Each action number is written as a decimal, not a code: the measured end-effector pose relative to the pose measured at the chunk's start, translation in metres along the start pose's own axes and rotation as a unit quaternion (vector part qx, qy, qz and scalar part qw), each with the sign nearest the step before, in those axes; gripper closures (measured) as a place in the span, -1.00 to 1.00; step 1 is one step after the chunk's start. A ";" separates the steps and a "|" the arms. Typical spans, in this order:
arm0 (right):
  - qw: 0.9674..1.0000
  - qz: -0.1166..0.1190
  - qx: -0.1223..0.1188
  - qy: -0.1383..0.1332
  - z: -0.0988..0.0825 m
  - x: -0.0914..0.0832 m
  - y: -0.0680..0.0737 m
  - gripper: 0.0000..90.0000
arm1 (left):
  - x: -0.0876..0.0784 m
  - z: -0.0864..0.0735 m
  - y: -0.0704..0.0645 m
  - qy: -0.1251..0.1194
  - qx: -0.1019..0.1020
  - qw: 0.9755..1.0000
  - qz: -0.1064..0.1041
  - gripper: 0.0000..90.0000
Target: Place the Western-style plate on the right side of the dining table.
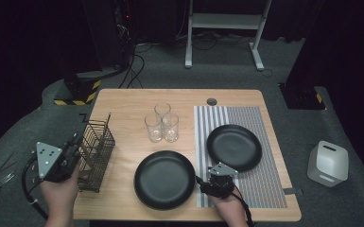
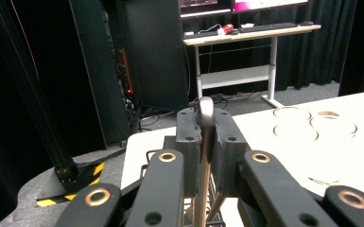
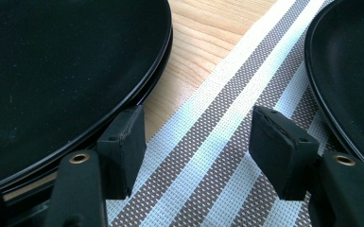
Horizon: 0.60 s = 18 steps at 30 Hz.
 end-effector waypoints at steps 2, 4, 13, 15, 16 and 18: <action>1.000 0.000 -0.001 0.000 0.000 0.000 0.000 -0.18 | 0.000 -0.001 0.000 0.000 -0.001 1.000 -0.001 0.85; 1.000 0.000 -0.001 0.000 0.000 0.000 0.000 -0.18 | 0.000 -0.001 0.000 -0.001 -0.002 1.000 -0.001 0.85; 1.000 0.000 -0.001 0.000 0.000 0.000 0.000 -0.18 | -0.002 -0.002 0.002 -0.005 -0.007 1.000 -0.005 0.85; 1.000 0.000 0.000 0.000 0.000 0.000 0.000 -0.18 | -0.002 -0.002 0.003 -0.007 -0.008 1.000 -0.006 0.85; 1.000 0.000 -0.001 0.000 0.000 0.000 0.000 -0.18 | -0.003 -0.002 0.003 -0.008 -0.009 1.000 -0.006 0.85; 1.000 0.000 -0.002 0.000 0.000 0.000 0.000 -0.17 | -0.003 -0.002 0.003 -0.010 -0.009 1.000 -0.007 0.85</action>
Point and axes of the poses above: each handheld gripper's, and its own axes: x roughly forward along the jaws, z roughly out of its top, y roughly to its left, the point moved 3 cm from there along x, roughly forward along the jaws, and after that the axes turned 9 degrees about y, right-handed, at the moved point
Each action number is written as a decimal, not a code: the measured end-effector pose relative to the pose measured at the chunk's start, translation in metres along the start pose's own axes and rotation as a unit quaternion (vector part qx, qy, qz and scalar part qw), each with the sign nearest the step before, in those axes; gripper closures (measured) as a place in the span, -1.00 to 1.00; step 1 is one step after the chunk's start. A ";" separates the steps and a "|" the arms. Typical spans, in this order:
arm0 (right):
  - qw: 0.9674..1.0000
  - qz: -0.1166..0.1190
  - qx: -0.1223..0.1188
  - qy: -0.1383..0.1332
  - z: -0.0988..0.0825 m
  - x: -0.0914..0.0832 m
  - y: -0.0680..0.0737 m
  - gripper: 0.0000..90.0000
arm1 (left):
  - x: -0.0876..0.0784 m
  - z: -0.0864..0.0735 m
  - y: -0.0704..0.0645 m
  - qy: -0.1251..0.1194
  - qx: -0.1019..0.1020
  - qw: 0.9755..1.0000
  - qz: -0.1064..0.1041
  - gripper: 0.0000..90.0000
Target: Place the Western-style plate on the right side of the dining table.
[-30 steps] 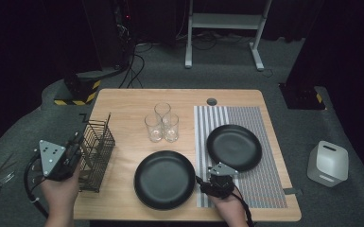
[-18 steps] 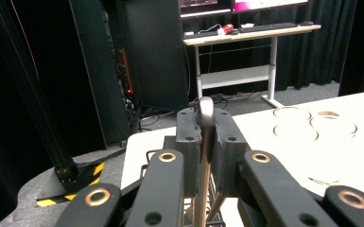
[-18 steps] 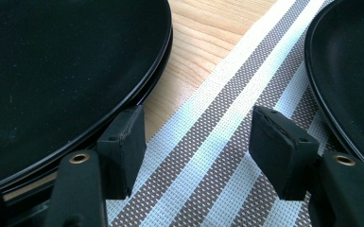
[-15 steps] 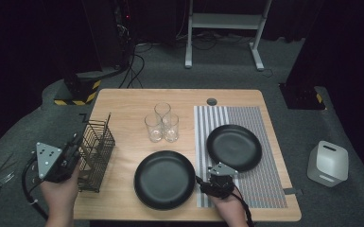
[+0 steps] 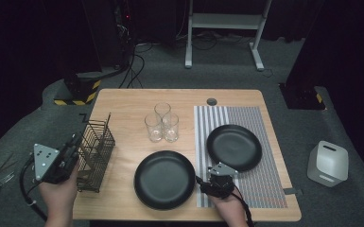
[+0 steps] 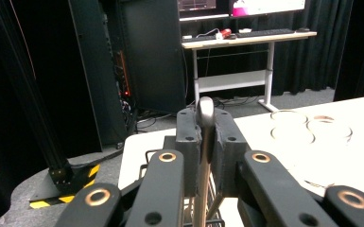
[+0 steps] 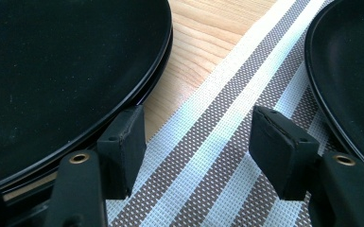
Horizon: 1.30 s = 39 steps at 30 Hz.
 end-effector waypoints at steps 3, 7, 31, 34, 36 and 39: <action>1.000 0.001 0.001 0.000 0.000 0.000 0.000 -0.17 | -0.001 0.001 0.000 -0.001 0.002 1.000 0.000 0.85; 1.000 0.002 0.002 0.000 0.000 0.000 0.000 -0.17 | -0.002 0.002 0.000 -0.006 -0.001 1.000 -0.003 0.85; 1.000 0.002 0.003 -0.001 0.000 0.000 0.000 -0.17 | -0.015 0.016 0.005 -0.045 -0.009 0.999 -0.010 0.85; 1.000 0.002 0.003 -0.001 0.000 0.000 0.000 -0.17 | -0.017 0.018 0.006 -0.050 -0.010 0.999 -0.009 0.85; 1.000 0.002 0.004 -0.001 0.000 0.000 0.000 -0.18 | -0.018 0.018 0.007 -0.053 -0.012 0.998 -0.010 0.85; 1.000 0.000 0.003 -0.001 0.000 -0.001 0.000 -0.21 | -0.020 0.019 0.008 -0.060 -0.020 0.998 -0.015 0.85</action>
Point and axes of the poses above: each handheld gripper's, and its own axes: x roughly forward along the jaws, z roughly out of its top, y roughly to its left, the point moved 3 cm from there along x, roughly forward along the jaws, and after that the axes turned 9 degrees about y, right-handed, at the moved point
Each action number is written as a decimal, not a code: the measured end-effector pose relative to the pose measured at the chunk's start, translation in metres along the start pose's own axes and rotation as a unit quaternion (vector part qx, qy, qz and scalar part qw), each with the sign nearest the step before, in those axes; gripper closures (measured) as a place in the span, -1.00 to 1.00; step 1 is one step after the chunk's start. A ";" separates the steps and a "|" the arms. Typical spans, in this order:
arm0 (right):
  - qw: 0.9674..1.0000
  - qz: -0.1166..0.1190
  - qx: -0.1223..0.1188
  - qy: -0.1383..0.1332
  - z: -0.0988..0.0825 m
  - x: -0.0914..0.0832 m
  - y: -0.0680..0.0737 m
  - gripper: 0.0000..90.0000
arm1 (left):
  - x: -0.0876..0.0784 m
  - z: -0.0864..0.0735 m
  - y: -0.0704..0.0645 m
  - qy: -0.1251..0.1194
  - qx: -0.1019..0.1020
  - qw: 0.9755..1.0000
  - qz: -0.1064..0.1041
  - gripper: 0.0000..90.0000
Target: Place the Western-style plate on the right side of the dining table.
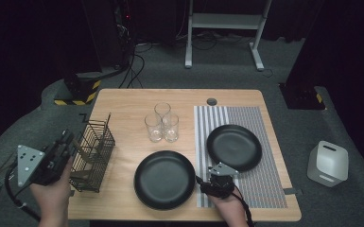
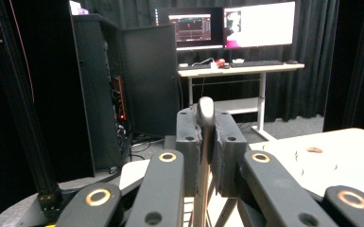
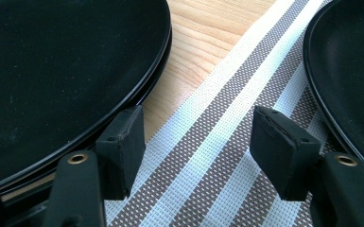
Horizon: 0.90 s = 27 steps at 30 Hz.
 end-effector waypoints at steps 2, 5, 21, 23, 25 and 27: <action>1.000 0.001 -0.001 0.000 0.000 0.000 0.000 -0.21 | -0.001 0.001 0.000 -0.002 0.001 1.000 0.001 0.85; 1.000 0.001 -0.001 -0.001 0.000 0.000 0.000 -0.21 | -0.002 0.003 0.000 -0.005 0.004 1.000 0.002 0.85; 1.000 0.005 0.007 -0.013 -0.001 -0.002 -0.002 -0.21 | -0.015 0.022 -0.001 -0.044 0.002 0.999 0.000 0.85; 1.000 0.004 0.007 -0.014 -0.001 -0.002 -0.002 -0.21 | -0.016 0.024 -0.002 -0.048 0.002 0.999 -0.001 0.85; 1.000 0.001 0.006 -0.015 -0.001 -0.003 -0.001 -0.19 | -0.017 0.026 -0.003 -0.051 0.004 0.999 -0.002 0.85; 1.000 -0.002 0.005 -0.018 -0.001 -0.004 -0.001 -0.18 | -0.017 0.028 -0.004 -0.054 0.003 0.999 -0.004 0.85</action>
Point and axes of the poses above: each handheld gripper's, and its own axes: x roughly forward along the jaws, z roughly out of its top, y roughly to its left, the point moved 3 cm from there along x, roughly forward along the jaws, and after that the axes turned 9 degrees about y, right-handed, at the moved point
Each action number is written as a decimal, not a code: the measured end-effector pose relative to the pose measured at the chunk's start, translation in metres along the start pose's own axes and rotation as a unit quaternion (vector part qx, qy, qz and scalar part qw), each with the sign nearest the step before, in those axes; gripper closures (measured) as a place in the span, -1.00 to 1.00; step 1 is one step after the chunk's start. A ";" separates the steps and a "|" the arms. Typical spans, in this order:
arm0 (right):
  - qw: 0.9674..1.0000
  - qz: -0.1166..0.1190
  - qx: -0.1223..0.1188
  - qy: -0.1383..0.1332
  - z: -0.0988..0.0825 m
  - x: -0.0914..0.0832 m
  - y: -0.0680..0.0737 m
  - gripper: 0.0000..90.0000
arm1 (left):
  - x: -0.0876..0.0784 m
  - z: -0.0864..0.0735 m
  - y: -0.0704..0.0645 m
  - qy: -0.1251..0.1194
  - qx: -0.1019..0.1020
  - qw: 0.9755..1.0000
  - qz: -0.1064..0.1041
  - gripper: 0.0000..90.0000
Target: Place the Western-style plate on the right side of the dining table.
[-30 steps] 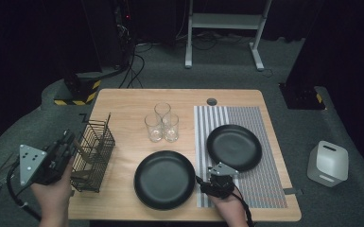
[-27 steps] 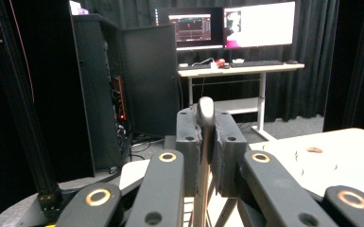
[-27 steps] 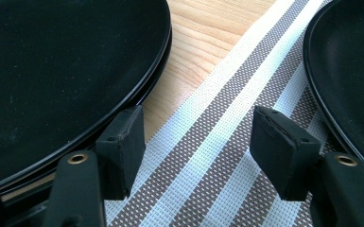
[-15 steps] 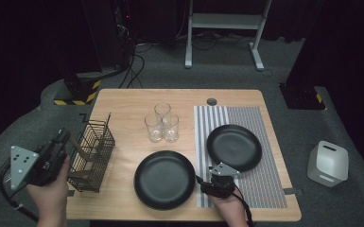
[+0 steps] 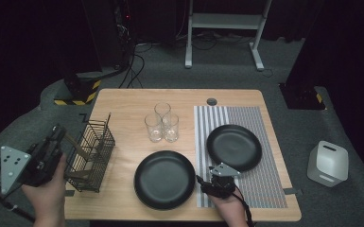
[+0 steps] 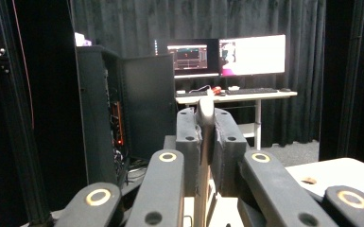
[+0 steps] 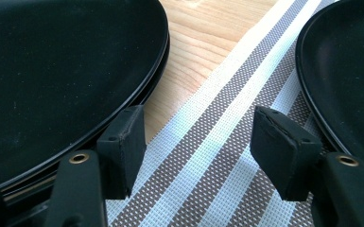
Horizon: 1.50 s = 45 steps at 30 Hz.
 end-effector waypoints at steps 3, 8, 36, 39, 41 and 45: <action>1.000 -0.003 0.000 -0.004 0.001 -0.002 -0.001 -0.18 | 0.000 0.002 -0.001 -0.002 0.001 1.000 -0.001 0.85; 1.000 -0.011 -0.003 -0.014 0.002 -0.007 -0.003 -0.18 | 0.001 0.007 -0.003 -0.007 0.003 1.000 -0.003 0.85; 1.000 -0.005 0.000 -0.001 -0.001 -0.001 -0.004 -0.17 | 0.007 0.029 -0.022 -0.032 0.012 0.999 -0.025 0.85; 1.000 -0.005 -0.001 -0.002 -0.001 -0.001 -0.004 -0.16 | 0.009 0.028 -0.025 -0.031 0.011 0.999 -0.028 0.85; 1.000 -0.006 0.002 -0.001 -0.001 -0.001 -0.004 -0.16 | 0.010 0.028 -0.026 -0.031 0.010 0.999 -0.032 0.85; 1.000 -0.006 0.000 -0.002 -0.001 -0.001 -0.004 -0.14 | 0.011 0.027 -0.030 -0.031 0.009 0.999 -0.037 0.85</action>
Point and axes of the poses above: each handheld gripper's, and its own axes: x roughly forward along the jaws, z roughly out of its top, y roughly to its left, the point moved 3 cm from there along x, roughly forward along the jaws, and after that the axes turned 9 degrees about y, right-handed, at the moved point
